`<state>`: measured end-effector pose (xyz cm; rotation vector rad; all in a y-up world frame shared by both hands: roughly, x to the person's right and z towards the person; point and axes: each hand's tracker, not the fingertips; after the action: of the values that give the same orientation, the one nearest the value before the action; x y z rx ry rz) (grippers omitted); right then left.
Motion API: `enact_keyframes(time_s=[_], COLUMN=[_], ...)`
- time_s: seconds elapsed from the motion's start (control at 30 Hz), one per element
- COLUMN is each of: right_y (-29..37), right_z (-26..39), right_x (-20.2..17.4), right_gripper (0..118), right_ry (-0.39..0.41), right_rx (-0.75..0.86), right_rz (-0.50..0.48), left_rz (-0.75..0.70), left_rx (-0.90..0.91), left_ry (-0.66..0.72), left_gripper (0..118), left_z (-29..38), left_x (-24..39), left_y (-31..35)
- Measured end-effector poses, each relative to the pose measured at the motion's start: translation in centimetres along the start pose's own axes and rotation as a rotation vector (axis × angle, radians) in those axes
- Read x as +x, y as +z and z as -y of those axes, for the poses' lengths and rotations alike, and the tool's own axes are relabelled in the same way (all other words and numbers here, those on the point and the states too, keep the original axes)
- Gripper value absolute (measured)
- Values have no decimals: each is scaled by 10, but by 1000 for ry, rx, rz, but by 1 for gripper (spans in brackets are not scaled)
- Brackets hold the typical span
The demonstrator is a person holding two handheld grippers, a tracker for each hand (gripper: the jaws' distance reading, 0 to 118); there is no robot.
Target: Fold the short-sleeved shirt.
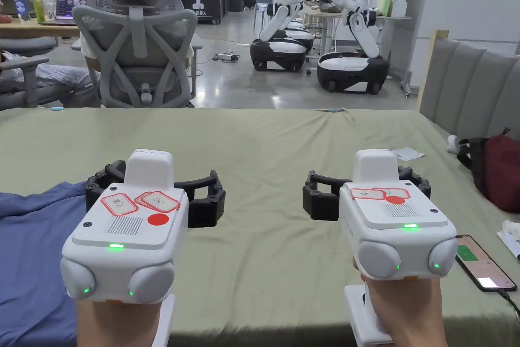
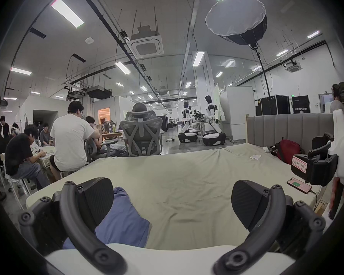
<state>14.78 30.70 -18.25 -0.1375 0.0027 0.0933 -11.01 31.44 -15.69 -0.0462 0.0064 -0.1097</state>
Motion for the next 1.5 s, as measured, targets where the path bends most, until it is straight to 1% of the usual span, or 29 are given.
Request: enact_keyframes(time_s=[0.63, 0.7, 0.73, 0.77, 0.8, 0.83, 0.87, 0.9, 1.0, 1.07, 1.13, 1.17, 1.2, 1.27, 1.33, 1.43, 1.5], right_y=[2, 2, 3, 4, 6, 6, 7, 9, 11, 8, 6, 4, 1, -3, -7, -10, -9], right_z=[2, 2, 2, 2, 2, 1, 0, 0, -2, -4, -5, -6, -7, -10, -15, -21, -24], right_x=[1, 3, 3, 3, 4, 4, 3, 1, 7, 5, -3, -10, -18, -43, -72, -127, -165], right_gripper=[118, 118, 114, 100, 75, 32, 16, 15, 14, 0, 0, 0, 0, 0, 0, 0, 0], right_ry=[-4, -5, -7, -12, -21, -21, 2, 33, -4, -2, 0, -5, 1, 25, 12, 33, 31], right_rx=[1, -14, -15, -11, -7, -9, -7, 15, 13, 7, 12, 9, 5, 6, 12, 23, 22], right_rz=[15, 1, -1, 0, -5, -1, 38, 81, 39, 37, 23, -21, -38, -67, -149, -252, -333], left_rz=[6, 7, 12, 25, 39, 38, 11, 11, 30, 11, -7, -23, -42, -98, -163, -276, -356], left_rx=[-5, -8, -13, -17, -22, -27, -21, -10, -12, -3, -1, 0, -3, -5, -9, -24, -46], left_ry=[-10, -14, -16, -14, -8, -7, -6, -11, -12, -6, 0, -4, -8, -14, -19, -21, -11], left_gripper=[118, 117, 103, 72, 25, 1, 1, 1, 1, 1, 1, 1, 1, 1, 1, 1, 1], left_z=[2, 2, 3, 2, 2, 2, 3, 4, 3, 3, 2, 2, 2, 2, 3, 7, 9], left_x=[3, 4, 4, 4, 5, 6, 7, 9, 7, 4, -6, -12, -19, -41, -68, -115, -150], left_y=[1, 0, 0, 1, 1, -1, -2, 0, 0, 2, 4, 7, 9, 16, 25, 45, 59])
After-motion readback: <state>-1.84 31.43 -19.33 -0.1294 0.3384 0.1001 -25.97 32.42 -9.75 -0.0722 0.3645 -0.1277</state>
